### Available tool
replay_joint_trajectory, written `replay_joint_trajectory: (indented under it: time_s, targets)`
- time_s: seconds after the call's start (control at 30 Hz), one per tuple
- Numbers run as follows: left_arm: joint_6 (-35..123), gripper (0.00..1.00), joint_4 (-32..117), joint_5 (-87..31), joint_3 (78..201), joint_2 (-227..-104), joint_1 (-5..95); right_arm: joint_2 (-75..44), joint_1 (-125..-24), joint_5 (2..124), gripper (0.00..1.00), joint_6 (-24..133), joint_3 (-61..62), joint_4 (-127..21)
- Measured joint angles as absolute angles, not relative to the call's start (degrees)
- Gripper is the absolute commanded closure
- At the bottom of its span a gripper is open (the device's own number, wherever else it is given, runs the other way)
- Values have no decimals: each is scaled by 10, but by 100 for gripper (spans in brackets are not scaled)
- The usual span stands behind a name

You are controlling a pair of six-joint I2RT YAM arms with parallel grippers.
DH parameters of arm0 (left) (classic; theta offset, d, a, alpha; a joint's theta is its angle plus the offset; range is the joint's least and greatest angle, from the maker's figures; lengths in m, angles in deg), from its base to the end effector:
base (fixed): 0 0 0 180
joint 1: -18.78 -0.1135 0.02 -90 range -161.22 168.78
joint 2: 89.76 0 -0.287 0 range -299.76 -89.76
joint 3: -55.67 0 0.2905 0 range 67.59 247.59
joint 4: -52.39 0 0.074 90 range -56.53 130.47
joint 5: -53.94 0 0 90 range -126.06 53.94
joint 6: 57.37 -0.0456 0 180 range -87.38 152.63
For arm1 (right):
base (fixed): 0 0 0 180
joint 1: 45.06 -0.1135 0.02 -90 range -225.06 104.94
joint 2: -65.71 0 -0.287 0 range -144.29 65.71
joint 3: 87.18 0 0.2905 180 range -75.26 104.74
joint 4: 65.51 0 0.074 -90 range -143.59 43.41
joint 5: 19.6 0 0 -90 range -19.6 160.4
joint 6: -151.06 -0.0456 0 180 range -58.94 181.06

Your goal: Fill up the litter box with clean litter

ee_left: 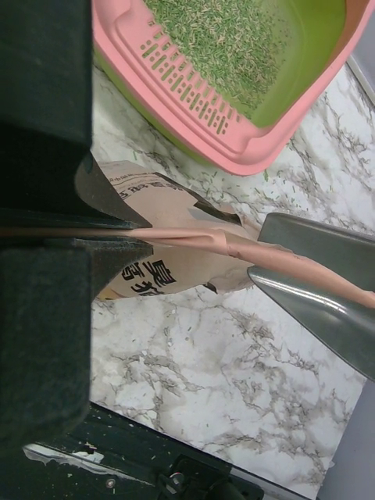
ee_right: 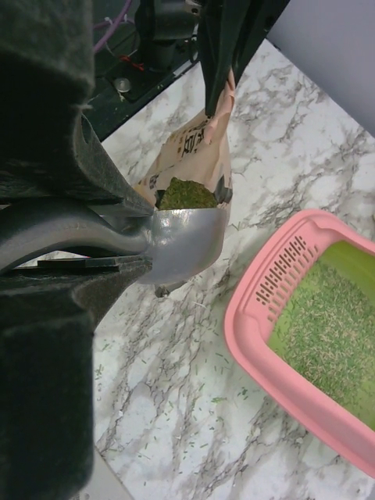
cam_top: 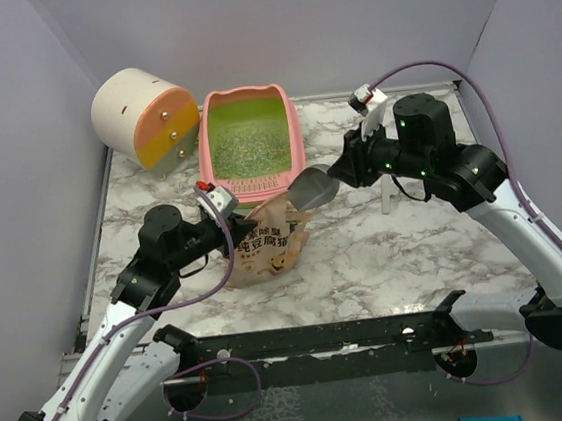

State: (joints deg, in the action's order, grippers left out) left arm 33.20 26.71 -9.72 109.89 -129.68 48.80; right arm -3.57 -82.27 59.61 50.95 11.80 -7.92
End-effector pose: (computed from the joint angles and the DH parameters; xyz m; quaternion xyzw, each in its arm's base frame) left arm 0.1578 -0.1146 0.3468 0.3311 0.6919 -0.3328 0.5485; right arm 0.2145 0.1736 0.4703 -0.2470 0.8178 0.2799 0.4381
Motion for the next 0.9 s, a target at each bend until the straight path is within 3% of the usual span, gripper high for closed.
replay_joint_trajectory:
  time_s: [0.37,0.9]
  targets:
    - [339,100,270,-95,1098,-1295,488,-44,-823,573,99,508,57,-98]
    - [342,100,271,-66,1083,-1273,488,-102,-837,510,99,508,62,-119]
